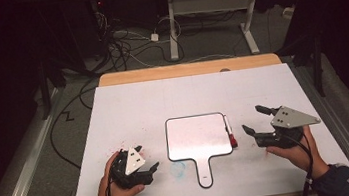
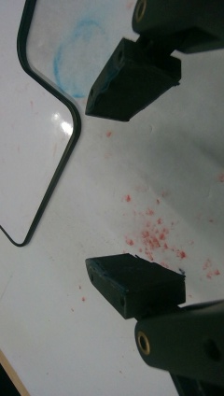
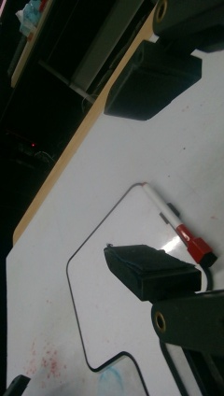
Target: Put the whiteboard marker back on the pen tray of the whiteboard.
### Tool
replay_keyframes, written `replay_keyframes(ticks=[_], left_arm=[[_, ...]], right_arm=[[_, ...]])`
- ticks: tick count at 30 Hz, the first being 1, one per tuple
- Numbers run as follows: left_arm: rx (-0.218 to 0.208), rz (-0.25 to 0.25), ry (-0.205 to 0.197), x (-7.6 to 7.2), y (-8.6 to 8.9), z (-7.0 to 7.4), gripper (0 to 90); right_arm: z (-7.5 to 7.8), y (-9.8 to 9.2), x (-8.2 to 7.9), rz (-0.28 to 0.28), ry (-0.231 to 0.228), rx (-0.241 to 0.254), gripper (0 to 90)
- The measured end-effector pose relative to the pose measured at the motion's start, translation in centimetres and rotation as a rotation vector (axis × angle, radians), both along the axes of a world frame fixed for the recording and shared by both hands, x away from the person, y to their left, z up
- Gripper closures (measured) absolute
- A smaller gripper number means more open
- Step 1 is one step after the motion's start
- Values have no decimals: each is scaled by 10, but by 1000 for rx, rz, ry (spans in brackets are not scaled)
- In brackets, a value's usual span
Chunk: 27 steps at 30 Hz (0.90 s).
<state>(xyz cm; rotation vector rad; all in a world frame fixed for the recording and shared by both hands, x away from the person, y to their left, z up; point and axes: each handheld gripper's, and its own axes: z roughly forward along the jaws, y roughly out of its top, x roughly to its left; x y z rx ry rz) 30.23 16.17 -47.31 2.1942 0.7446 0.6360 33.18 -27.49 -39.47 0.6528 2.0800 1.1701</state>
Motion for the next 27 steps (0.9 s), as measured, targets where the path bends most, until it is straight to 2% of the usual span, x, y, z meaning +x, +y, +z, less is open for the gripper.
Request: replay_keyframes(ticks=[5,14,17,20,26,27], left_arm=[[2,-1,-7,0,-1,0,224],[7,-4,-16,-1,-1,0,224],[7,-4,-20,-1,-2,0,224],[15,-5,-20,-1,-2,0,224],[20,-2,-19,-1,-2,-1,224],[22,-4,-20,-1,-3,-1,224]], right_arm=[[-6,-9,-7,-11,-13,-3,256],[-22,-18,-15,-17,-4,-28,247],[-29,-22,-17,-24,17,-19,246],[-37,-26,-18,-36,31,-37,246],[-55,-38,-22,-72,72,1,239],[-58,-39,-23,-78,74,-4,239]])
